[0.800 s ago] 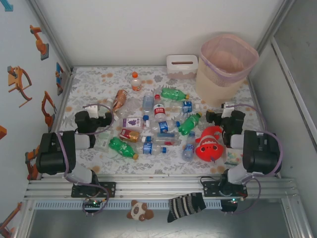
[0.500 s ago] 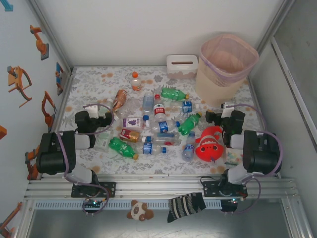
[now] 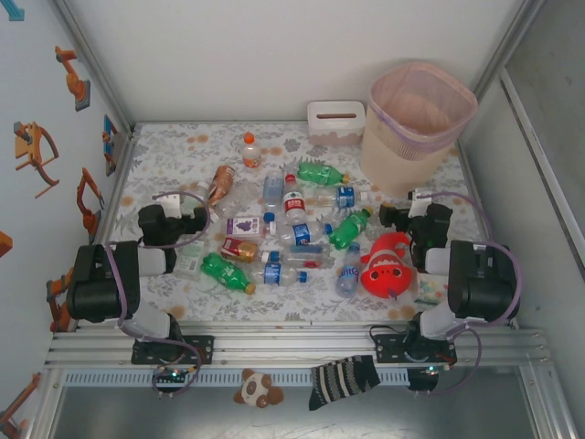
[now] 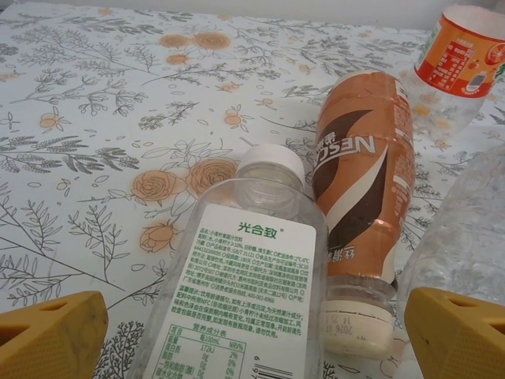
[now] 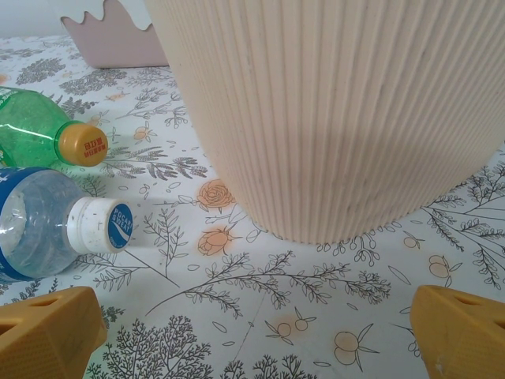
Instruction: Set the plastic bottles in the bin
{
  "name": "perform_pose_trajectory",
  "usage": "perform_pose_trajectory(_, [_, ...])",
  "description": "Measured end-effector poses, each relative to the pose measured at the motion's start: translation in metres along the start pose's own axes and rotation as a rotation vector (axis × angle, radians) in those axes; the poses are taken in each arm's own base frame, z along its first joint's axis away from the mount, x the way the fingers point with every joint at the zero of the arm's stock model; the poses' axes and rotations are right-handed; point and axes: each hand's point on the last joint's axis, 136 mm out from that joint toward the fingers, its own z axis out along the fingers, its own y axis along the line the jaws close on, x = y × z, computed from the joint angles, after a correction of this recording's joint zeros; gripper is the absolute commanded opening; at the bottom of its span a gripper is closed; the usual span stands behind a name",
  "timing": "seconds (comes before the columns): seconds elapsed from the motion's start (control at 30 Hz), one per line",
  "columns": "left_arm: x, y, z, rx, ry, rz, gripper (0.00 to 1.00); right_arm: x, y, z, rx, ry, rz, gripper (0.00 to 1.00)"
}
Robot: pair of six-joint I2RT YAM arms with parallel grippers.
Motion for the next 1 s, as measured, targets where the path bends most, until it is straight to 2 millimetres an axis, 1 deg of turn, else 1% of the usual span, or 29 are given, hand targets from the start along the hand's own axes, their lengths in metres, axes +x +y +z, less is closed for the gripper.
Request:
perform_pose_trajectory(0.43, [0.0, 0.003, 0.0, -0.011, 0.0, -0.002, 0.96, 0.0, 0.0, 0.0, 0.0, 0.0, 0.0, 1.0])
perform_pose_trajectory(0.53, [0.0, 0.003, 0.0, -0.01, 0.0, -0.002, 0.96, 0.0, 0.0, 0.0, 0.0, 0.0, -0.001, 0.97])
perform_pose_trajectory(0.67, [-0.001, 0.004, -0.003, -0.023, 0.013, -0.008, 0.96, 0.0, 0.001, 0.0, -0.001, 0.0, -0.005, 0.97])
perform_pose_trajectory(0.87, [-0.027, 0.008, -0.013, -0.056, -0.019, -0.006, 0.96, 0.001, 0.006, -0.003, 0.003, 0.0, -0.019, 0.96])
perform_pose_trajectory(0.97, [-0.04, 0.011, -0.02, -0.083, -0.013, -0.008, 0.96, -0.004, 0.008, -0.009, 0.006, -0.006, -0.024, 0.96])
perform_pose_trajectory(1.0, [-0.046, 0.012, -0.022, -0.091, -0.013, -0.008, 0.96, -0.009, 0.009, -0.013, 0.006, -0.014, -0.028, 0.95])
